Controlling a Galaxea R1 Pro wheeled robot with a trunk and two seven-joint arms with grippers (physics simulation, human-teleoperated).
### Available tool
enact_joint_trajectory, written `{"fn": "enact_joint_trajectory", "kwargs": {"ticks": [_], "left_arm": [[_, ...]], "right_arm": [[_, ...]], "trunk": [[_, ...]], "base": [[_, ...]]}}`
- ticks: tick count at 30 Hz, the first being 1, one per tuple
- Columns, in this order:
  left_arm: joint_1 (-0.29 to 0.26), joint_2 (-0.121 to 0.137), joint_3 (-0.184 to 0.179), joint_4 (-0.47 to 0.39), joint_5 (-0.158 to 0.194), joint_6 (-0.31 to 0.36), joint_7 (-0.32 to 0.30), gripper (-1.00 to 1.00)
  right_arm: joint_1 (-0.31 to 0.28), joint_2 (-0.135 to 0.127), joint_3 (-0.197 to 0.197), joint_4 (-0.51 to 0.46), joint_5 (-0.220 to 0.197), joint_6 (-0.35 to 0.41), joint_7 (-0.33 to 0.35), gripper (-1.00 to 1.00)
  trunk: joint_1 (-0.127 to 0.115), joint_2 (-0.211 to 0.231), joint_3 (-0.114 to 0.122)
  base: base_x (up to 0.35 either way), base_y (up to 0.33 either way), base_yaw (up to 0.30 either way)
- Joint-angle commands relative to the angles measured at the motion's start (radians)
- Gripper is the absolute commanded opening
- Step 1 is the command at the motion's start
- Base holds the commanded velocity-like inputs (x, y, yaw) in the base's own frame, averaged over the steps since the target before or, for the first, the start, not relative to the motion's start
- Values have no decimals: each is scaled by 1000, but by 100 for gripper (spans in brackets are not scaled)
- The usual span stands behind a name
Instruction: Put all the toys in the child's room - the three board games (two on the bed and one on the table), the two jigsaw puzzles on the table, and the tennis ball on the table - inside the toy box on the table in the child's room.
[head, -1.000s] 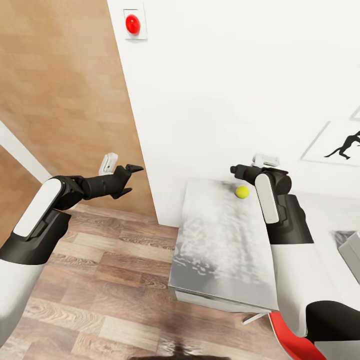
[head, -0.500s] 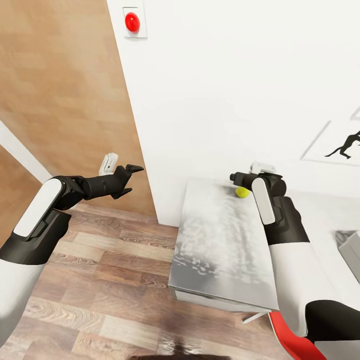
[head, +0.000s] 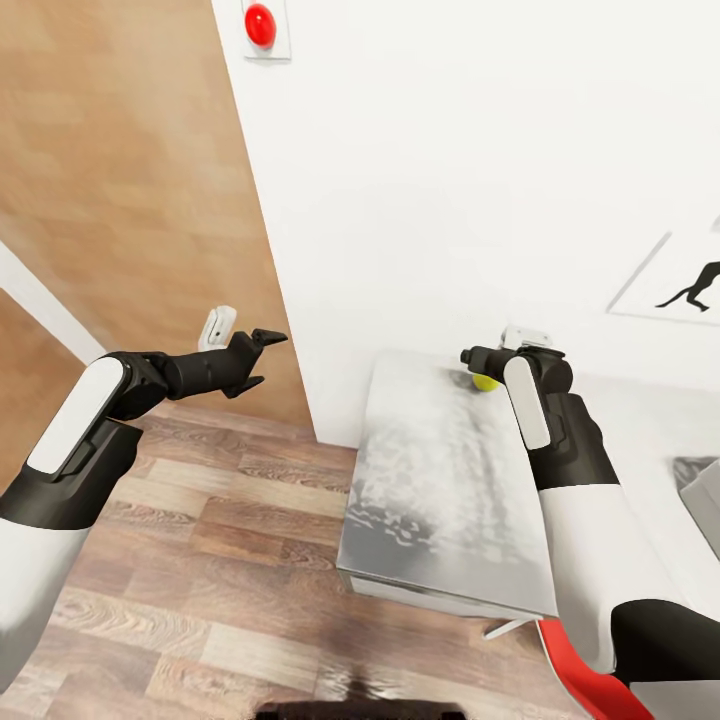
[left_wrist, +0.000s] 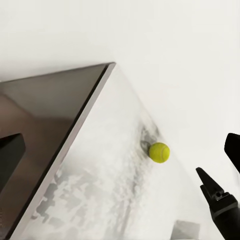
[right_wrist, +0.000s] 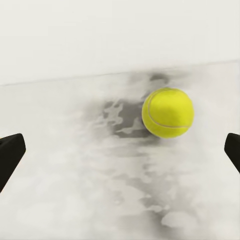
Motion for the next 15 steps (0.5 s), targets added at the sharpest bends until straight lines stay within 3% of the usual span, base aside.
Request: {"fn": "enact_joint_trajectory", "kwargs": {"ticks": [1,15], "left_arm": [[-1,0,-1,0,6,0,6,100],[-1,0,-2,6,6,0,6,100]], "right_arm": [[-1,0,1,0,-10,2,-10,100],[-1,-1,0,0,-10,2,-11,100]], "trunk": [[1,-2,-3],[1,-2,-26]], "base": [[0,0,0],[64,-12,0]]}}
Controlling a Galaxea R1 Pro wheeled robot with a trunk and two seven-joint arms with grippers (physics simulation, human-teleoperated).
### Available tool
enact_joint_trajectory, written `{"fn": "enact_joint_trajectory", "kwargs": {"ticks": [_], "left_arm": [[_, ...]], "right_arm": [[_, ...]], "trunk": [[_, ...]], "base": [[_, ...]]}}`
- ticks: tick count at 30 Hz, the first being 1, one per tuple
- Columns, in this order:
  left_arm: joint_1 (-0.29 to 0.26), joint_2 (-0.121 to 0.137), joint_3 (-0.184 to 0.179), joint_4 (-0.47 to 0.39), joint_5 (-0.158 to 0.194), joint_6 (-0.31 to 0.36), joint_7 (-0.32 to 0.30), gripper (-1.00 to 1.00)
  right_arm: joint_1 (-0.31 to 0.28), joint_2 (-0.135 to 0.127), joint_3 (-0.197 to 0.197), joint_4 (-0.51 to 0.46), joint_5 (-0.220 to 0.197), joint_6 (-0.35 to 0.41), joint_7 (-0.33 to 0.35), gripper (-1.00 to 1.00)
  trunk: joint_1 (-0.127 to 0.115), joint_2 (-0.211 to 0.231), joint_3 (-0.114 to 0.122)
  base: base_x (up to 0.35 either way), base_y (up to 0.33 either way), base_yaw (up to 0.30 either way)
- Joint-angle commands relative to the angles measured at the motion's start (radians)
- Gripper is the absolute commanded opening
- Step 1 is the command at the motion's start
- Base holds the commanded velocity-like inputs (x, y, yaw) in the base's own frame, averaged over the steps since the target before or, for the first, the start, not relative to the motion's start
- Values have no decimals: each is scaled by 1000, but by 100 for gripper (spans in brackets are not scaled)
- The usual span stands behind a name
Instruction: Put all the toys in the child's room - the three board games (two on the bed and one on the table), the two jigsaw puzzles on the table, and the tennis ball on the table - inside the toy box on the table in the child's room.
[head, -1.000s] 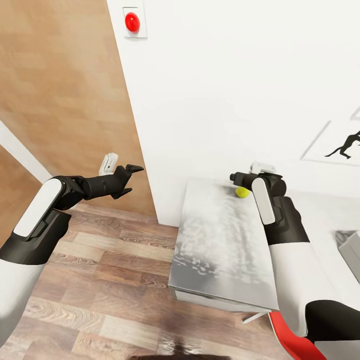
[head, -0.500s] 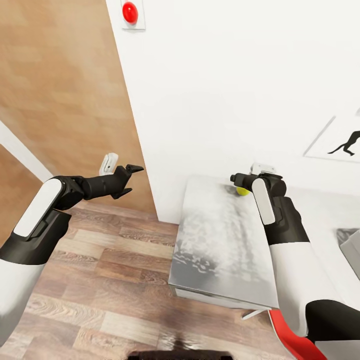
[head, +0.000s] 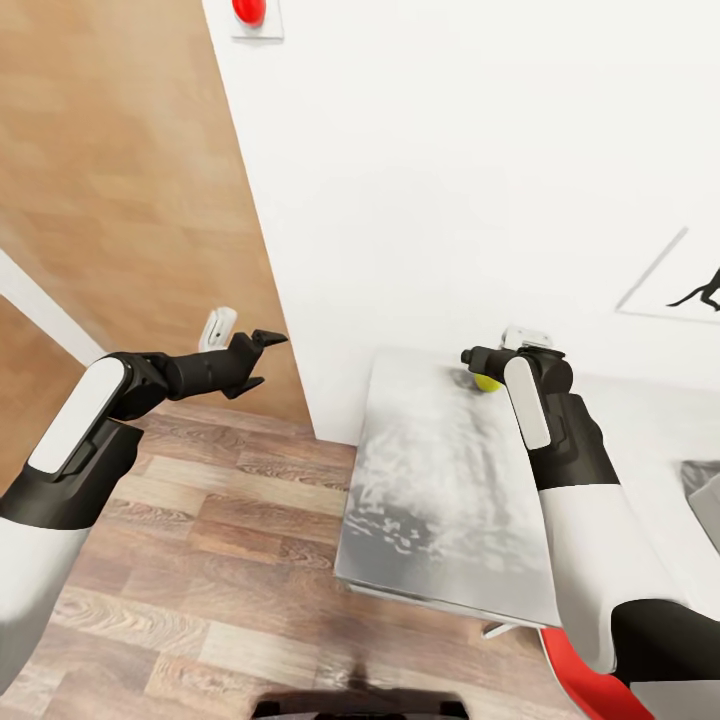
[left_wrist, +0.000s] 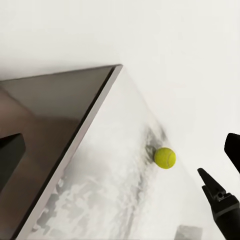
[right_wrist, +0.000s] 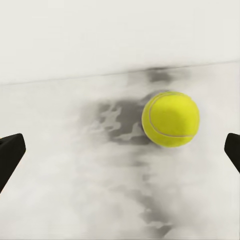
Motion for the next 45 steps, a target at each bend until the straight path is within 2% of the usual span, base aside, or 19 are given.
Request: {"fn": "enact_joint_trajectory", "kwargs": {"ticks": [1,15,45], "left_arm": [[-1,1,-1,-1,6,0,6,100],[-1,1,-8,2,6,0,6,100],[-1,1,-11,3,6,0,6,100]], "right_arm": [[-1,0,1,-1,-10,2,-10,100],[-1,0,1,-1,-10,1,-11,100],[-1,-11,1,-1,-3,0,-12,100]], "trunk": [[1,-2,-3],[1,-2,-22],[1,-2,-32]], "base": [[78,-17,0],[29,-6,0],[2,0,0]]}}
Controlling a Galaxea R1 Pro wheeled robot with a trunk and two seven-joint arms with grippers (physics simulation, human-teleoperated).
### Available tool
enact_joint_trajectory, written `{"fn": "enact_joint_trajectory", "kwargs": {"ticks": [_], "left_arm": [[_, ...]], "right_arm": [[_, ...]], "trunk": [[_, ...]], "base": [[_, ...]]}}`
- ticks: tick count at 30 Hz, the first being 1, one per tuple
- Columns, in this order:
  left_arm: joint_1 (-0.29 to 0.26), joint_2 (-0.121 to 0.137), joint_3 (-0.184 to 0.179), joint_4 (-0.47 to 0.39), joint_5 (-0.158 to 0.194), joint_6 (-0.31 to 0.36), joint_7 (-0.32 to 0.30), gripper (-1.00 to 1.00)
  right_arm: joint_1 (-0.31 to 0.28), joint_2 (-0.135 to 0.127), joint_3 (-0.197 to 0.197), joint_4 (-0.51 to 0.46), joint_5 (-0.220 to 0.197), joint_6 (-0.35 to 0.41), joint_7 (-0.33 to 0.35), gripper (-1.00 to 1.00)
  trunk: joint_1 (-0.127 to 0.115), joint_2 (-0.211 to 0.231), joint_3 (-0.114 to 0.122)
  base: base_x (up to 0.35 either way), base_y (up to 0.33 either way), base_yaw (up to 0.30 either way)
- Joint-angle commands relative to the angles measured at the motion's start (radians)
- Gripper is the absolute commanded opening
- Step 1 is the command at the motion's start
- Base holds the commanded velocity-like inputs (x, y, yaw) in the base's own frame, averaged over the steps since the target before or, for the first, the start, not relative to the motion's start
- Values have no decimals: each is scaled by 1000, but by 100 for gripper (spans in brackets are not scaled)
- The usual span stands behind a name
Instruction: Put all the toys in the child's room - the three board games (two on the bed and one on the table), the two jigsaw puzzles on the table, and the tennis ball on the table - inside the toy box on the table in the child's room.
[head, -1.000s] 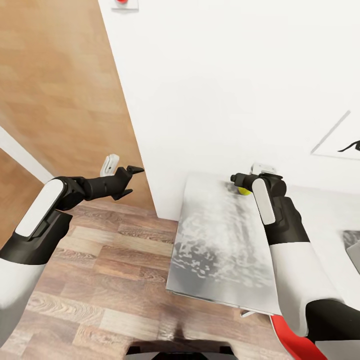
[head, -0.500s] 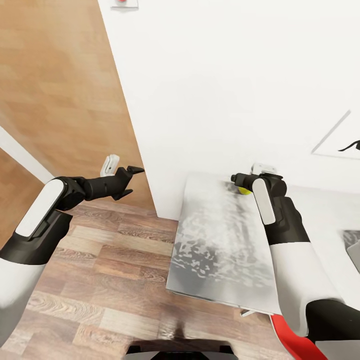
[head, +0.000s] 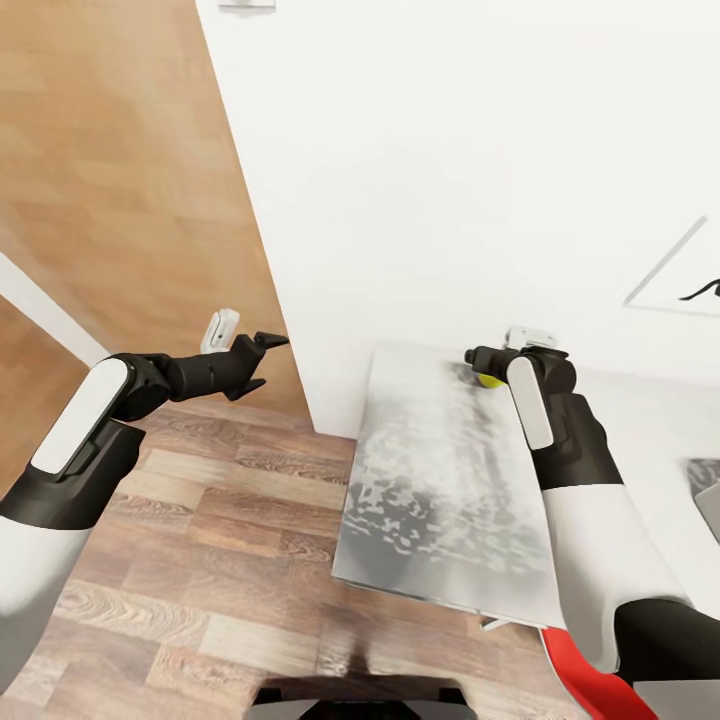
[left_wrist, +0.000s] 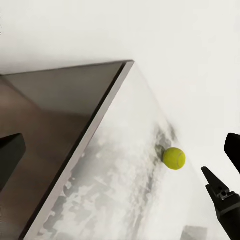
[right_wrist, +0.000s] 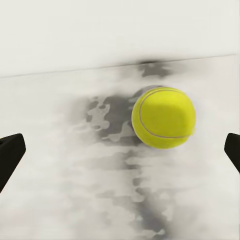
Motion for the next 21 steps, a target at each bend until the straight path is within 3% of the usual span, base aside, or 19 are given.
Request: {"fn": "enact_joint_trajectory", "kwargs": {"ticks": [1,21], "left_arm": [[-1,1,-1,-1,6,0,6,100],[-1,1,-8,-1,6,0,6,100]], "right_arm": [[-1,-3,1,-1,-10,2,-10,100],[-1,-45,0,-8,-10,1,-10,100]], "trunk": [[1,-2,-3],[1,-2,-33]], "base": [[0,0,0],[0,0,0]]}}
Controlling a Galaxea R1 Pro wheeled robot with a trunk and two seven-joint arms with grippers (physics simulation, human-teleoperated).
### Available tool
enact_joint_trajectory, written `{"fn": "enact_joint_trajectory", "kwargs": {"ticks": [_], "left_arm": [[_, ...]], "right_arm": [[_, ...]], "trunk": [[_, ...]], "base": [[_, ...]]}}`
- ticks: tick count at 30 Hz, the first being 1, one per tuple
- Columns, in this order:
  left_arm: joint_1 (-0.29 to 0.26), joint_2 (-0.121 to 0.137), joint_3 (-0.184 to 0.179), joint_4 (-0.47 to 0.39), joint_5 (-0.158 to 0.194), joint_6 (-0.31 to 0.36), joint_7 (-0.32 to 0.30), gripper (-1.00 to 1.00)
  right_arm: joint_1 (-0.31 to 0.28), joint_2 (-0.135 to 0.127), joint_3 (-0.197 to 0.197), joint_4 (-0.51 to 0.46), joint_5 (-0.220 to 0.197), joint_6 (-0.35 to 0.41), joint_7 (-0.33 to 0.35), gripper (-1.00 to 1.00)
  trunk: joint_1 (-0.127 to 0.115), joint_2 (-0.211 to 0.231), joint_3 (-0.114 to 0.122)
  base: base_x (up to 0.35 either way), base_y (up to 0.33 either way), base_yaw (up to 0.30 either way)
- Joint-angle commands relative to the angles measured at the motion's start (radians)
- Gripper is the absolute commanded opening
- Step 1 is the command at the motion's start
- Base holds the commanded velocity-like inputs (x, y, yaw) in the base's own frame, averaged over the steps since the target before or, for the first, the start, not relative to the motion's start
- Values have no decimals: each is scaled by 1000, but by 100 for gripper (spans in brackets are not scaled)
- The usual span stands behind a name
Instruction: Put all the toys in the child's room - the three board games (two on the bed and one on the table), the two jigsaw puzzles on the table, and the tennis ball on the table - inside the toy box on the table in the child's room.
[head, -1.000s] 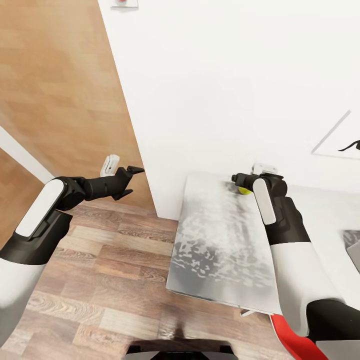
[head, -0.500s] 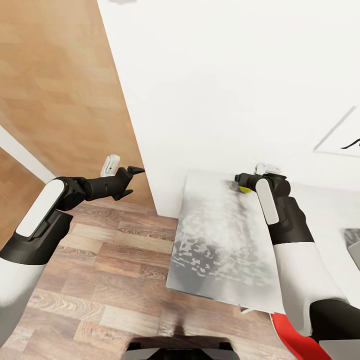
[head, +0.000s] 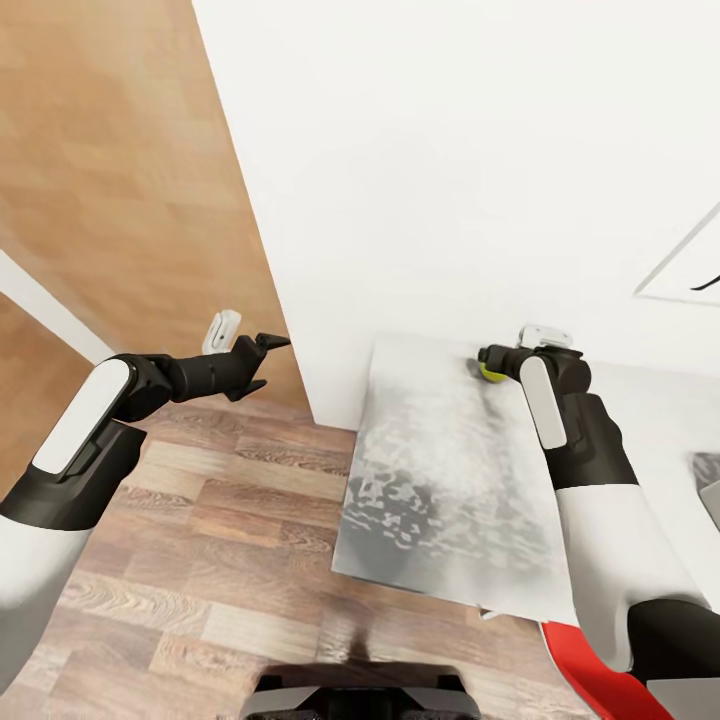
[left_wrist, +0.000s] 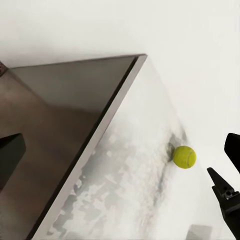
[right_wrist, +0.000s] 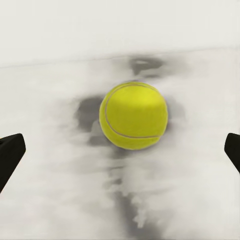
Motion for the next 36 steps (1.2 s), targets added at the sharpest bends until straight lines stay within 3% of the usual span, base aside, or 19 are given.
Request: {"fn": "enact_joint_trajectory", "kwargs": {"ticks": [1,36], "left_arm": [[-1,0,-1,-1,6,0,6,100],[-1,0,-7,-1,6,0,6,100]], "right_arm": [[-1,-3,1,-3,-10,2,-9,100],[-4,-16,3,-85,-12,2,-8,100]], "trunk": [[0,-2,-3],[0,-2,-60]], "base": [[0,0,0],[0,0,0]]}}
